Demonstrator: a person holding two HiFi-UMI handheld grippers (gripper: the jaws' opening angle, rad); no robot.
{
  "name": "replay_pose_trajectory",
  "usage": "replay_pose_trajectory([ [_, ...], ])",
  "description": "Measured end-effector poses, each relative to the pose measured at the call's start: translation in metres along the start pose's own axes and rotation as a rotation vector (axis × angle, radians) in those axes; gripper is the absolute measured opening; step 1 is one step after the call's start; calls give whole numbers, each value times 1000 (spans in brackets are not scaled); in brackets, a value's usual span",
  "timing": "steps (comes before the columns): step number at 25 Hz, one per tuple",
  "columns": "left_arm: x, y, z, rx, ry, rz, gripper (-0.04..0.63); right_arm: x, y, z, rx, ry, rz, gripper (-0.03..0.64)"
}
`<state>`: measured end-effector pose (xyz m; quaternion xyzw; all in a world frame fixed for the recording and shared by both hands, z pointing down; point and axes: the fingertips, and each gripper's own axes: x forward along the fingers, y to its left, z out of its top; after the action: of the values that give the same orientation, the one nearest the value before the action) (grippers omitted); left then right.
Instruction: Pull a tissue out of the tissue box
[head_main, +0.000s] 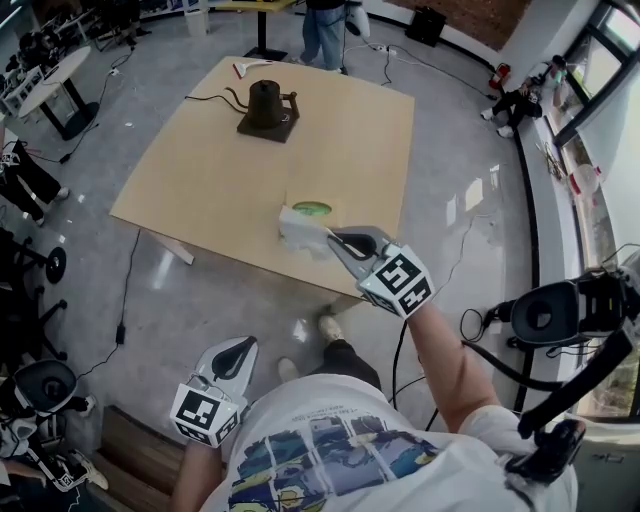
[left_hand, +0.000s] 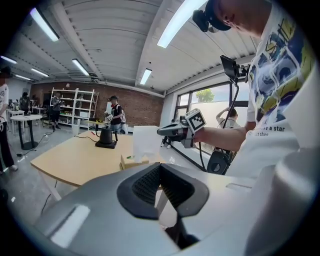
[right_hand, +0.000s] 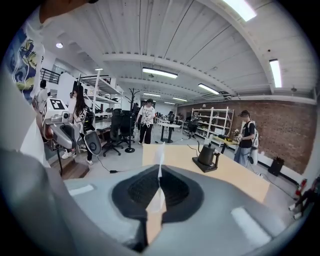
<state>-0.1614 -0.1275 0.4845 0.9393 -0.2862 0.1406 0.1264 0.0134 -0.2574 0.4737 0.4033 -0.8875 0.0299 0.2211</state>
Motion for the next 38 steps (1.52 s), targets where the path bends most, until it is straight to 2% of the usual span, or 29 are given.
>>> replay_pose_trajectory([
  [19,13,-32,-13,19,9,-119,2,-73,59,24,-40,-48,-5,3],
  [24,10,-38,-15,17,8,-125,2,-88,68,29,-42,-42,-22,3],
  [38,-9,-28,-29,2,9,-122,2,-92,103,59,-59,-78,20,3],
])
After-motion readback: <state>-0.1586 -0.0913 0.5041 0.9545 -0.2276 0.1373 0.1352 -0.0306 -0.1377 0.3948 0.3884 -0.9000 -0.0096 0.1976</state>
